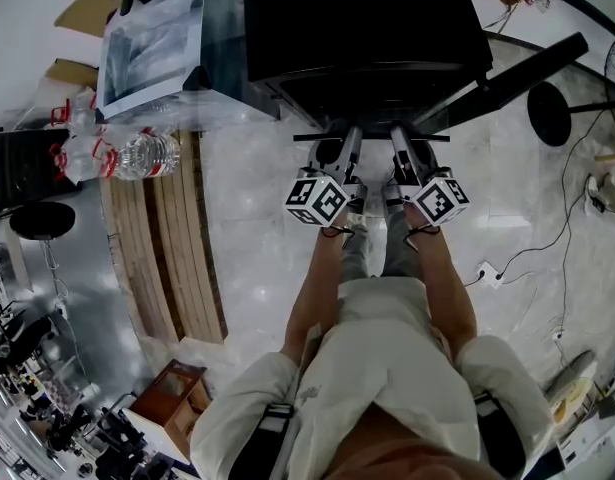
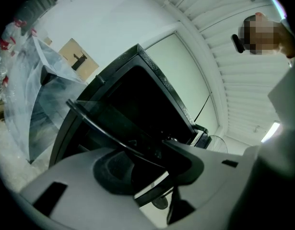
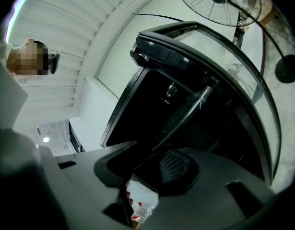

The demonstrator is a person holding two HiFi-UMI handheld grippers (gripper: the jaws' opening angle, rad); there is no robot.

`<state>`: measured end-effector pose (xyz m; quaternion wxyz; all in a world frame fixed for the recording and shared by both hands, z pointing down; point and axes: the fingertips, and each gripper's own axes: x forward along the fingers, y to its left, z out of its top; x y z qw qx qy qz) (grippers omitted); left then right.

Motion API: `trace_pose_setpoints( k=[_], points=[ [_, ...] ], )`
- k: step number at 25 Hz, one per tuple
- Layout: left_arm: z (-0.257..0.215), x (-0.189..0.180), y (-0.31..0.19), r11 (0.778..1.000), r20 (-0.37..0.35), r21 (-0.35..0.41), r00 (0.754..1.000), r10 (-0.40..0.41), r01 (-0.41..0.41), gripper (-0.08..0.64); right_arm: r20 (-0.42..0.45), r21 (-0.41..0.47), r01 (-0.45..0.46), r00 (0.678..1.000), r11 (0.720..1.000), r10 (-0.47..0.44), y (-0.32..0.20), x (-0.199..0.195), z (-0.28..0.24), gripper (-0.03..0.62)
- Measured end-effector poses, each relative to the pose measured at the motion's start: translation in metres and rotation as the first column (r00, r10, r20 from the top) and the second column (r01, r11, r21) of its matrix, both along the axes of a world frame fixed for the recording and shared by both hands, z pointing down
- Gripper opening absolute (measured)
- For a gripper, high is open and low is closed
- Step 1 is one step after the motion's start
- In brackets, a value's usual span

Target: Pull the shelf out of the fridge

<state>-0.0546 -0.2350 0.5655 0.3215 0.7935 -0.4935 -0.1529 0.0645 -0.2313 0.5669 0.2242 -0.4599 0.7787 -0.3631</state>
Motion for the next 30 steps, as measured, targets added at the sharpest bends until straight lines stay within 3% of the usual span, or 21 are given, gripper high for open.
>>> trace_pose_setpoints(
  k=[30],
  points=[
    [-0.003,0.001,0.066,0.999,-0.012,-0.024,1.0,0.026,-0.027,0.172,0.023,-0.016,0.014,1.0,1.0,-0.014,0.067,-0.001,-0.008,0.114]
  ],
)
